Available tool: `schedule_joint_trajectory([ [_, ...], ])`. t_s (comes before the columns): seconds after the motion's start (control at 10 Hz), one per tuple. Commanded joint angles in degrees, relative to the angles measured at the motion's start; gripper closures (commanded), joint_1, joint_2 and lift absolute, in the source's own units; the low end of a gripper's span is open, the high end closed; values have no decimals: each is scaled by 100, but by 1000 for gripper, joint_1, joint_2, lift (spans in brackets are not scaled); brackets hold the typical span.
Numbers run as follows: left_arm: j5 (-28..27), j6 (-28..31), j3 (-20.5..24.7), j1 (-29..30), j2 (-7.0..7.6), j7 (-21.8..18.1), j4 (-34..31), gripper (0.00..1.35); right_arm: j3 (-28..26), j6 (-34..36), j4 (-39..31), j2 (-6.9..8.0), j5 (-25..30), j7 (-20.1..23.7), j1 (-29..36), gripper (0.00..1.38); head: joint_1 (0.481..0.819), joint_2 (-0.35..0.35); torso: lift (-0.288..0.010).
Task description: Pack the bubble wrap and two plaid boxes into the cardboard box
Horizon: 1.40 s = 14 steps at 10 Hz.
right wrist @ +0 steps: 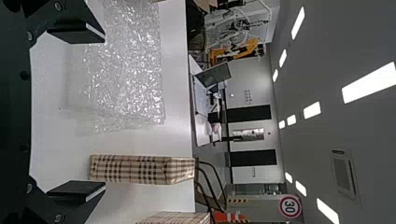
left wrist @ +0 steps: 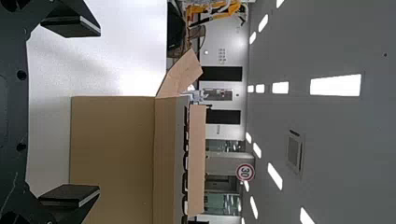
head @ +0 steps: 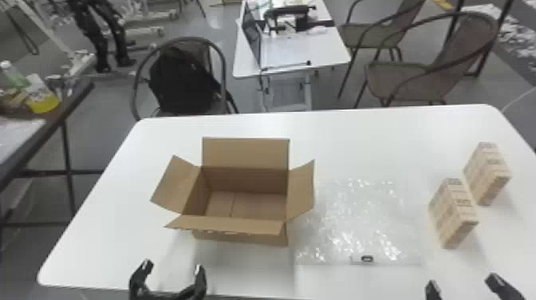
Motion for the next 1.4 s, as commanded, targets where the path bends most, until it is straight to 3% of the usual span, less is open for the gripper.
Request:
schedule_joint_trajectory([
  [0.0,8,0,-2,-9,-15,0,0,117,7,18,8,0,-8,0,-1,180,695,181,-108],
  [0.5,35,26,-28,-44,-15,-36,0,117,7,53,8,-9,-43,0,17,180,695,177,-108],
  [0.8,52,554,323,18,-15,-159,-624,121,7,88,-1,-26,-69,0,43,180,695,184,-108],
  [1.1,52,1819,895,53,-15,-273,-1934,119,7,105,-1,-26,-113,0,78,180,695,229,-108],
  [1.3,281,2874,1070,-246,-15,-273,-2646,113,7,114,-1,-35,-149,-9,87,180,695,259,-108],
])
